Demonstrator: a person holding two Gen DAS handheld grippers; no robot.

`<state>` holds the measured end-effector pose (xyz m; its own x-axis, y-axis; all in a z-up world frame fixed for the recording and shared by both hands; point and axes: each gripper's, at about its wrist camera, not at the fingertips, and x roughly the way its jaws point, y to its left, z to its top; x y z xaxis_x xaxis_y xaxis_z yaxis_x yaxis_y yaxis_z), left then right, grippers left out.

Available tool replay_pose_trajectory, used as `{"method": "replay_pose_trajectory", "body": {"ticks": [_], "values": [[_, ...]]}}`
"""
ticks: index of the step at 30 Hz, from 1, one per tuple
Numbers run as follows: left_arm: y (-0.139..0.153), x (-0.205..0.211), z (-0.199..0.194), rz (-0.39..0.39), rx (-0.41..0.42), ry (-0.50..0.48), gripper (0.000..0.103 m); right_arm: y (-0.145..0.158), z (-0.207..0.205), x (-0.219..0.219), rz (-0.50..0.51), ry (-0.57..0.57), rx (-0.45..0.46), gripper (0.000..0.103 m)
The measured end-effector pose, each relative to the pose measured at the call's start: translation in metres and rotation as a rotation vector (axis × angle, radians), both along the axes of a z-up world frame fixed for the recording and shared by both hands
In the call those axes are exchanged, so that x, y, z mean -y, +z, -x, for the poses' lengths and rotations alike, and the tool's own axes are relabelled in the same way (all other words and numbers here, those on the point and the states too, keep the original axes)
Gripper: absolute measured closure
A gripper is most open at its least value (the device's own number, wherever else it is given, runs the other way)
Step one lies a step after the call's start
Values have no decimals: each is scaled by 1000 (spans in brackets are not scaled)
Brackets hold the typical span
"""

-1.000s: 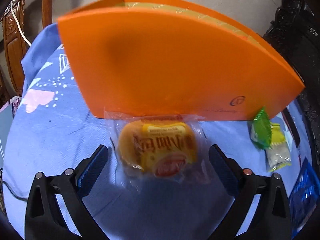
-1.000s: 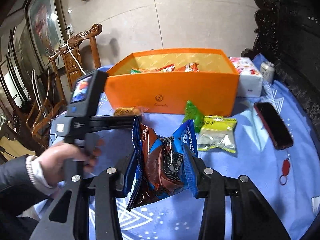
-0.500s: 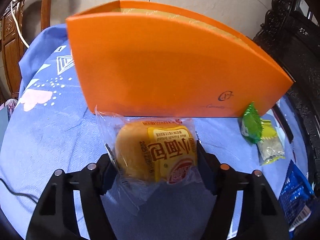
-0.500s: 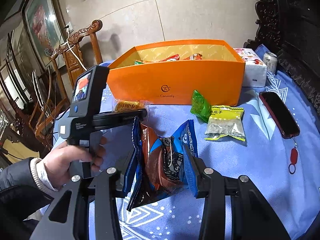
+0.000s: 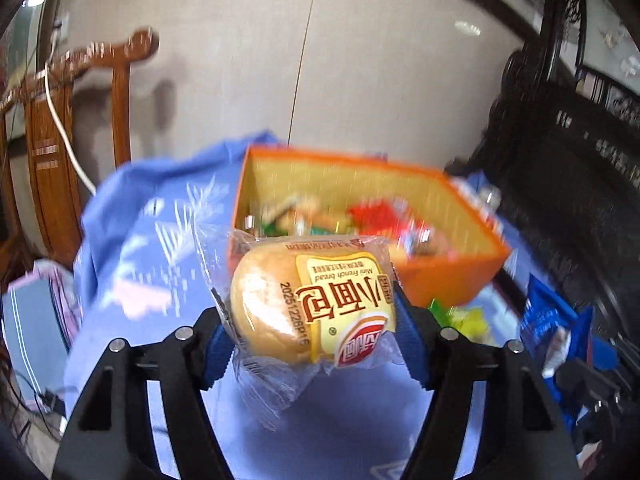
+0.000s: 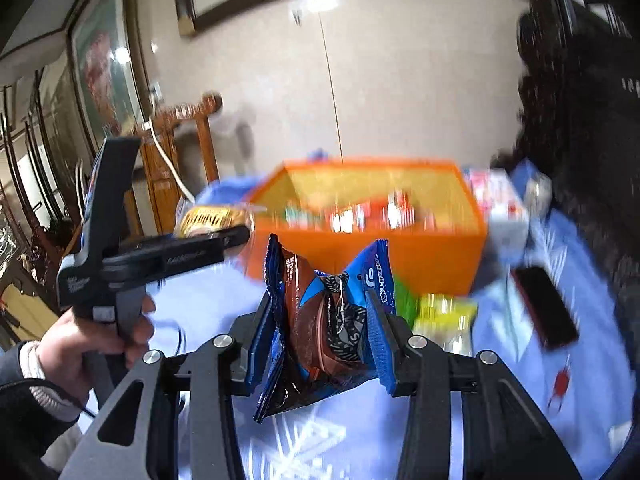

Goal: Organize snacks
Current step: 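Carry both held bags over the orange box and open both tools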

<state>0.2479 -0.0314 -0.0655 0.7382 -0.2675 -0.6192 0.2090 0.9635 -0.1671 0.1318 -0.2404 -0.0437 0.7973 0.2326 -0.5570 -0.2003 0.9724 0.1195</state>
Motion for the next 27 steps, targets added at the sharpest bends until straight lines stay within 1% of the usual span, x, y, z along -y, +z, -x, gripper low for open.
{"method": "replay_pose_trajectory", "body": {"ticks": [2, 6, 8, 10, 12, 13, 14, 15, 16, 17, 18, 19, 20, 22, 27], "values": [[19, 0, -9, 2, 35, -2, 36, 18, -15, 1, 0, -7, 50, 59], [47, 5, -32, 17, 73, -11, 36, 41, -53, 11, -44, -41, 97, 59], [59, 9, -48, 12, 101, -18, 36, 48, -72, 15, -50, -54, 109, 59], [68, 17, -65, 1, 121, -21, 36, 55, -99, 19, -50, -73, 119, 59], [73, 25, -84, -11, 128, -20, 35, 57, -123, 23, -43, -89, 126, 59], [75, 31, -100, -30, 128, -8, 32, 58, -132, 23, -40, -95, 126, 56], [74, 34, -110, -48, 121, 4, 24, 58, -148, 25, -25, -104, 120, 49], [72, 40, -125, -97, 93, 47, 4, 58, -158, 26, -9, -113, 105, 40], [71, 40, -134, -125, 76, 86, 4, 59, -161, 27, -2, -133, 95, 22], [71, 42, -138, -137, 56, 106, 4, 62, -161, 30, -9, -169, 105, 11], [71, 42, -140, -127, 43, 104, 4, 65, -153, 33, -30, -182, 140, 7], [71, 41, -138, -113, 45, 101, 4, 66, -147, 33, -38, -183, 166, 3], [70, 41, -136, -102, 51, 101, 4, 66, -141, 34, -34, -184, 184, 3], [67, 42, -132, -109, 44, 102, 4, 63, -135, 31, -4, -176, 171, 3], [65, 46, -118, -121, 31, 99, 4, 60, -121, 27, -13, -168, 143, 3]]}}
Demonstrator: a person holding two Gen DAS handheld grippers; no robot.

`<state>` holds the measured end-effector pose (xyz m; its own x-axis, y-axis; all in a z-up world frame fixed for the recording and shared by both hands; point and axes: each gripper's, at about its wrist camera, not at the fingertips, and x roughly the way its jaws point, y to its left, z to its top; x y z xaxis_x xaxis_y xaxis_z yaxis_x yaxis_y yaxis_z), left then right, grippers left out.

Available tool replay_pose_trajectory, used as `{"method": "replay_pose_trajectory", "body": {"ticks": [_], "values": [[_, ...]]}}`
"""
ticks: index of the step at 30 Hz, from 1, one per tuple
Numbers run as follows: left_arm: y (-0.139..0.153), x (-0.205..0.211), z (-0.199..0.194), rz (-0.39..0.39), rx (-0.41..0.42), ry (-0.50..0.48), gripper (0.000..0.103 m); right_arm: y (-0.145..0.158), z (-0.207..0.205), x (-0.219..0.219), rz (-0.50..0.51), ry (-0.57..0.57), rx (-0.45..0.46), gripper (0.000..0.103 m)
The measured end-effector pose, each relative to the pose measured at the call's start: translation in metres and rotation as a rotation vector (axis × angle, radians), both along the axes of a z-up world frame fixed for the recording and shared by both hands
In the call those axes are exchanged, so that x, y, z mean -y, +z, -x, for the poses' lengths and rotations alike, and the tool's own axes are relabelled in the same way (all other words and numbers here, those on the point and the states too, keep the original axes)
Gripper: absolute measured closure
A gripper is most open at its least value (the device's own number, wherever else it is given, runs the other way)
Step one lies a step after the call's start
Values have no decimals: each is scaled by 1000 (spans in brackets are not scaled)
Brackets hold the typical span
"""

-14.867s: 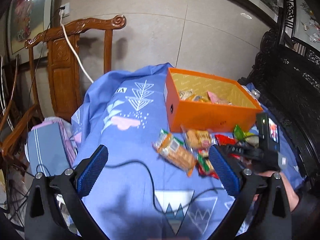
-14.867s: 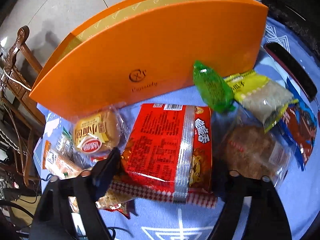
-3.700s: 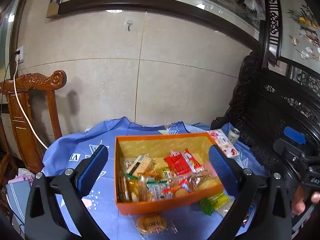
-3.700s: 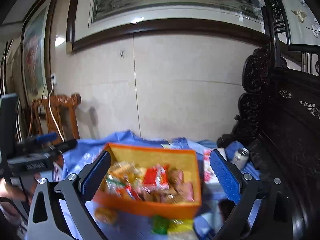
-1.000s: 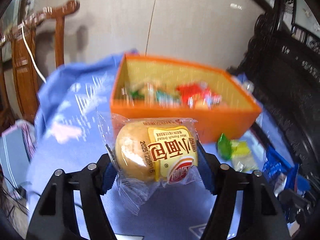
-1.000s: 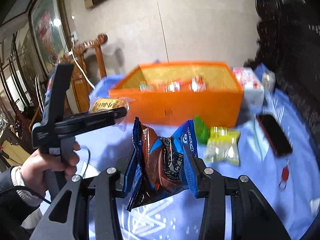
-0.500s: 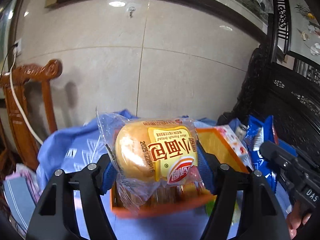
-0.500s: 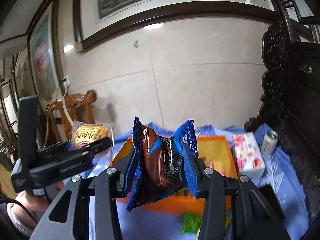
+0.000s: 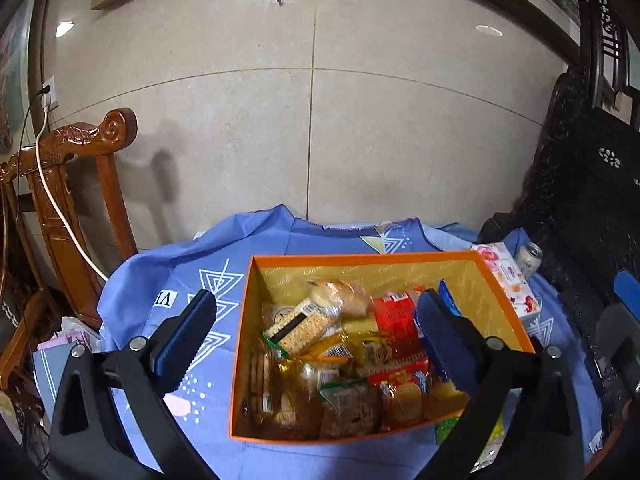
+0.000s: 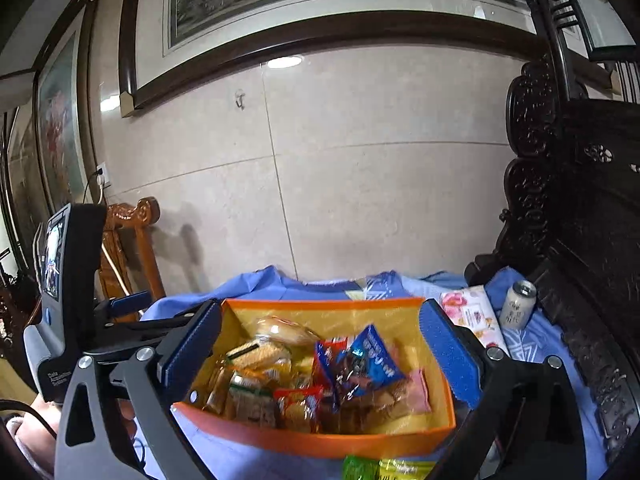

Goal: Organize snacks
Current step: 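Carry both held bags over the orange box and open both tools, then grasp the yellow seed bag with the right tool while the left grasps the green candy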

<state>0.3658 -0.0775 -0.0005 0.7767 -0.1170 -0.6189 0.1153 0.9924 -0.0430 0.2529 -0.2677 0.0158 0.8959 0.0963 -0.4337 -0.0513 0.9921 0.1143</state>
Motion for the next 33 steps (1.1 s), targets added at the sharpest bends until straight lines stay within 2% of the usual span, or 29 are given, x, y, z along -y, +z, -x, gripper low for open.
{"method": "replay_pose_trajectory", "body": {"ticks": [9, 13, 19, 25, 28, 33], "values": [[9, -3, 34, 15, 11, -5, 4, 2, 30, -1, -1, -26, -20, 3], [6, -8, 63, 35, 28, -5, 4, -11, 52, 10, 20, -65, -58, 3], [-18, -6, 108, 60, 49, -53, 4, -59, 80, 46, 29, -155, -183, 3], [-59, -1, 131, 56, -16, -110, 4, -115, 98, 68, -8, -211, -329, 3], [-77, -1, 137, 50, -60, -117, 4, -141, 96, 68, -1, -227, -389, 3], [-96, -3, 137, 48, -103, -113, 4, -176, 68, 69, -28, -246, -480, 4]]}}
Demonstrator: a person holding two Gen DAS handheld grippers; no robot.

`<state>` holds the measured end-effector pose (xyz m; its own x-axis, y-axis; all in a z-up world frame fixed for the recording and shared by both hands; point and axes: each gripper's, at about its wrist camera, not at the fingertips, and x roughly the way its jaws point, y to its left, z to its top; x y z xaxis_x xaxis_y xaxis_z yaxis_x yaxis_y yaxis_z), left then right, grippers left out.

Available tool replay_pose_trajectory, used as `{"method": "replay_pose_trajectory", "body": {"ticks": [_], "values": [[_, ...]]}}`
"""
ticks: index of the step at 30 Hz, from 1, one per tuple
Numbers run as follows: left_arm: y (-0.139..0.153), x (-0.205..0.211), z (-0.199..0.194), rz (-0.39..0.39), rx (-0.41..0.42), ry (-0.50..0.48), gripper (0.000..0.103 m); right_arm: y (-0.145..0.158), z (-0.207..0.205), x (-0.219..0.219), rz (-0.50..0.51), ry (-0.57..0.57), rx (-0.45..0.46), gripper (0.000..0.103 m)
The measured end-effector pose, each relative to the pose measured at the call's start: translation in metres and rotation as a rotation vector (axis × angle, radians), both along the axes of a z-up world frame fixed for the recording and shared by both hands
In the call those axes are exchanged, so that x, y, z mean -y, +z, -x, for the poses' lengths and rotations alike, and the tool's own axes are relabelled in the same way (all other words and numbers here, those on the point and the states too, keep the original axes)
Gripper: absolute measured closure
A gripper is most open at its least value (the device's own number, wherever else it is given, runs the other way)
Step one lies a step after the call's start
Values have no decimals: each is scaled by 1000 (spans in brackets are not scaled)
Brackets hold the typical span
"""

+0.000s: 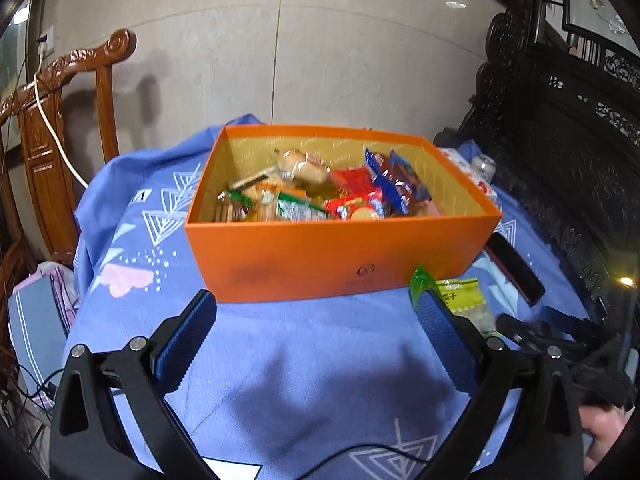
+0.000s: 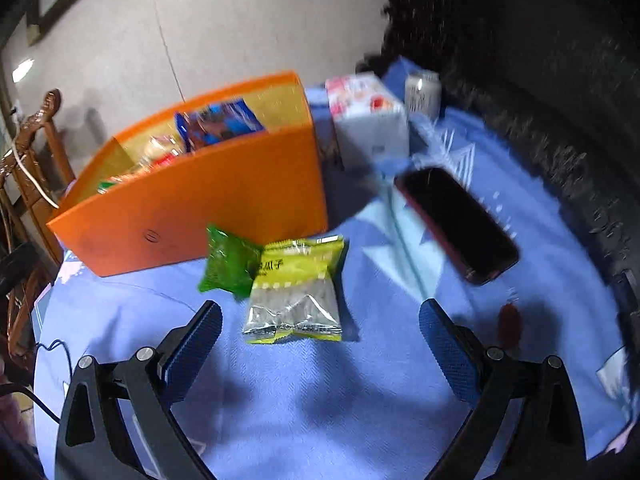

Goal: Organize snacks
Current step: 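Grasp the yellow seed bag with the right tool while the left grasps the green candy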

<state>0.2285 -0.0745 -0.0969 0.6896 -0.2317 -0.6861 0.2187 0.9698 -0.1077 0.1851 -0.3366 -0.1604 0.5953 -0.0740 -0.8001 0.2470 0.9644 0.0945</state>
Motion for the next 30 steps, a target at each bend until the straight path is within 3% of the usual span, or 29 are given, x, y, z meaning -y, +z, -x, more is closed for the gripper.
{"method": "replay_pose_trajectory", "body": {"ticks": [6, 12, 14, 16, 25, 30], "values": [[-8, 0, -6, -5, -20, 2, 4, -34, -37, -8, -2, 23, -82, 5], [-14, 0, -14, -10, -36, 3, 4, -53, -50, -15, 50, 37, -119, 13], [-16, 2, -17, -10, -43, -1, 4, -54, -45, -19, 110, 44, -118, 29], [-18, 5, -19, -4, -51, -7, 4, -53, -37, -18, 108, 58, -108, 31], [-36, 60, -32, 36, -113, -132, 4, -46, 18, -22, 67, 64, -102, 32], [-62, 100, -49, 20, -188, -175, 4, -50, 44, -27, 107, 93, -88, 32]]}}
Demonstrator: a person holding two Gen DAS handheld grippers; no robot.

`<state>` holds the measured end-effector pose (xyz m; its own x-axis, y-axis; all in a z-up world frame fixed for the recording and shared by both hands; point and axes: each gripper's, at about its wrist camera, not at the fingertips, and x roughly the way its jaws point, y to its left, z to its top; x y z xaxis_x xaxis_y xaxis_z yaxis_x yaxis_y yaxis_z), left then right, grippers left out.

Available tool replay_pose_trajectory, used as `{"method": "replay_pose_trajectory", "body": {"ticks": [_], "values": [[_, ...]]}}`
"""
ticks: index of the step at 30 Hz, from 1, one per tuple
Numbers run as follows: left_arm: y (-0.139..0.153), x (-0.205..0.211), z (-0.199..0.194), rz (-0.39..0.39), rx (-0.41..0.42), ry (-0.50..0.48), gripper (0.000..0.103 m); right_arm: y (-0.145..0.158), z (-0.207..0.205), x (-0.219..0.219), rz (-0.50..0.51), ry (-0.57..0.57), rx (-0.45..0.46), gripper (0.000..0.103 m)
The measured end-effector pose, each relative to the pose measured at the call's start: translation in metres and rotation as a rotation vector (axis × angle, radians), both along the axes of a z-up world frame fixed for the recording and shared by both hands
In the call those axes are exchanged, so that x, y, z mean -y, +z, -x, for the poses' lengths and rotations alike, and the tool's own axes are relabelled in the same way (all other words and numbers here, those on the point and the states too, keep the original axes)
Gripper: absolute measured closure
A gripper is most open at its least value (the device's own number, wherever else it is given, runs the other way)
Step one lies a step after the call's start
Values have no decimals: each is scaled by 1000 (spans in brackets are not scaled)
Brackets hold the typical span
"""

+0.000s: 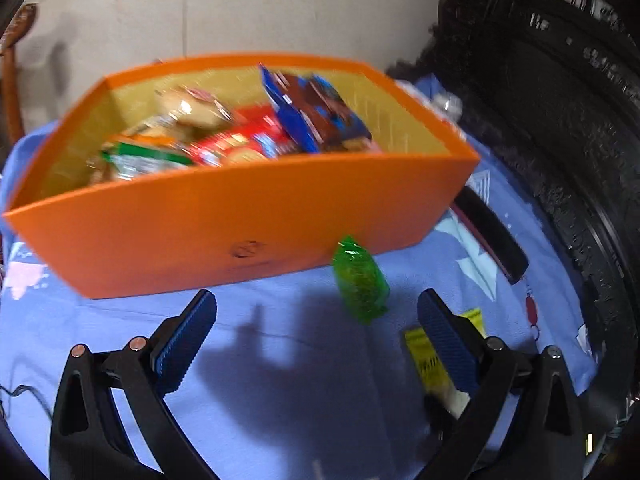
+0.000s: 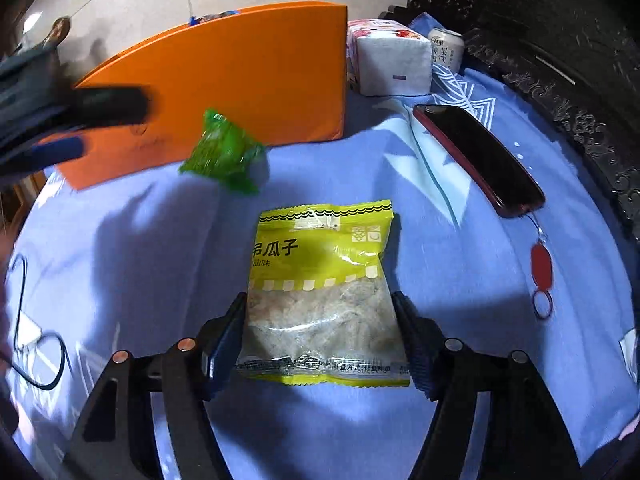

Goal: Organize snacks
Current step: 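Grasp the yellow seed bag with the right tool while the left grasps the green candy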

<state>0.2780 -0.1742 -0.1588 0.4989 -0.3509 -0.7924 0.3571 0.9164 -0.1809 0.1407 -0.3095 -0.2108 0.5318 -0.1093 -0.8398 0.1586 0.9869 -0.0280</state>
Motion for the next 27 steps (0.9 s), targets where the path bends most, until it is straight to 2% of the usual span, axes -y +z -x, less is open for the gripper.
{"method": "replay_pose_trajectory", "body": {"ticks": [4, 9, 11, 12, 13, 18, 20, 22, 27], "values": [[-21, 19, -15, -1, -68, 19, 4, -1, 6, 1, -2, 17, 26, 31], [-36, 27, -24, -6, -88, 54, 4, -2, 9, -1, 6, 21, 54, 29], [-40, 31, -26, -2, -94, 62, 11, -2, 8, 0, 4, 25, 53, 28], [-43, 35, -27, -4, -99, 55, 24, -2, 8, -1, 3, 26, 52, 27], [-46, 39, -28, -10, -109, 43, 32, -2, 8, -1, 1, 27, 52, 27], [-55, 54, -31, -32, -113, 43, 32, -2, 8, 0, -1, 27, 53, 27], [-55, 58, -31, -34, -103, 36, 38, -2, 9, -1, -1, 27, 53, 27], [-54, 61, -31, -41, -97, 15, 68, -1, 9, 0, -4, 27, 54, 27], [-51, 63, -24, -35, -91, -15, 70, -2, 9, 1, -17, 26, 59, 27]]}}
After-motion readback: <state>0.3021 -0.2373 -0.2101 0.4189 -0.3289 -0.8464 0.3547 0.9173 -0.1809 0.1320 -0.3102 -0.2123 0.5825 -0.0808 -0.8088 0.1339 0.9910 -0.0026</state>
